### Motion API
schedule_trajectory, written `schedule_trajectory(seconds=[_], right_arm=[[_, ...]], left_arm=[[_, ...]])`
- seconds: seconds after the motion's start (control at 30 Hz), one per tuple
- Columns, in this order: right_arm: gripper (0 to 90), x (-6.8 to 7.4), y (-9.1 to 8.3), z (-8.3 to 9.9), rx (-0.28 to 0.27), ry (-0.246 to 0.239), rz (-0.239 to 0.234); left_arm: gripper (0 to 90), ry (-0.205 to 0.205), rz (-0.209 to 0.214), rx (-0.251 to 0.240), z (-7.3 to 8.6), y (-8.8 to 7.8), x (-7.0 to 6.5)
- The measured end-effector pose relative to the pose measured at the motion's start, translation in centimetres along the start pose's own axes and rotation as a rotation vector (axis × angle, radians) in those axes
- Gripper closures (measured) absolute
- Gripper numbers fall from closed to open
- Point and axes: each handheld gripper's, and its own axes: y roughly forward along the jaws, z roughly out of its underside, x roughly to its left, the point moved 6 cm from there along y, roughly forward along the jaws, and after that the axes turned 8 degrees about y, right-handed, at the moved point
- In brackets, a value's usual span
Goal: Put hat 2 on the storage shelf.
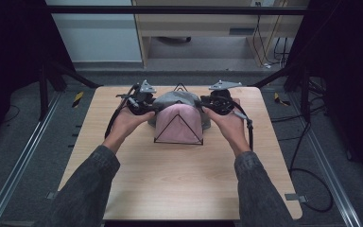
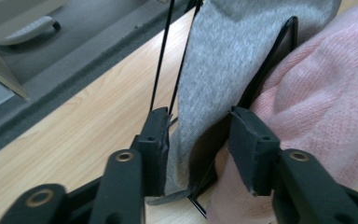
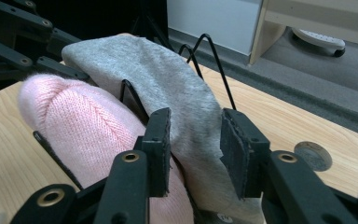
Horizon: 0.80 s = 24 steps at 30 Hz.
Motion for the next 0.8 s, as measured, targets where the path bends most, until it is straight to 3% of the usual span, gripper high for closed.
schedule_trajectory(seconds=[0.13,0.2,0.37,0.47,0.8], right_arm=[[59.2,0.0,-0.8,-0.2,-0.006,0.009,0.005],[58.6,0.1,-1.3,-0.2,-0.012,0.007,0.007],[57.9,0.1,-1.6,-0.1,-0.011,0.012,0.018],[56.7,0.3,-1.9,-0.1,-0.009,0.016,0.014],[45.6,1.3,-3.2,0.0,-0.020,-0.001,0.009]], left_arm=[[50.1,0.002,-0.015,-0.014,-0.2,-1.1,0.1],[48.1,0.021,-0.028,-0.011,-0.1,-1.6,0.0],[44.4,0.007,-0.045,-0.020,-0.1,-2.5,0.2],[42.6,0.037,-0.090,-0.015,-0.2,-3.3,0.3],[28.8,0.063,-0.122,-0.014,-0.2,-4.9,-0.6]])
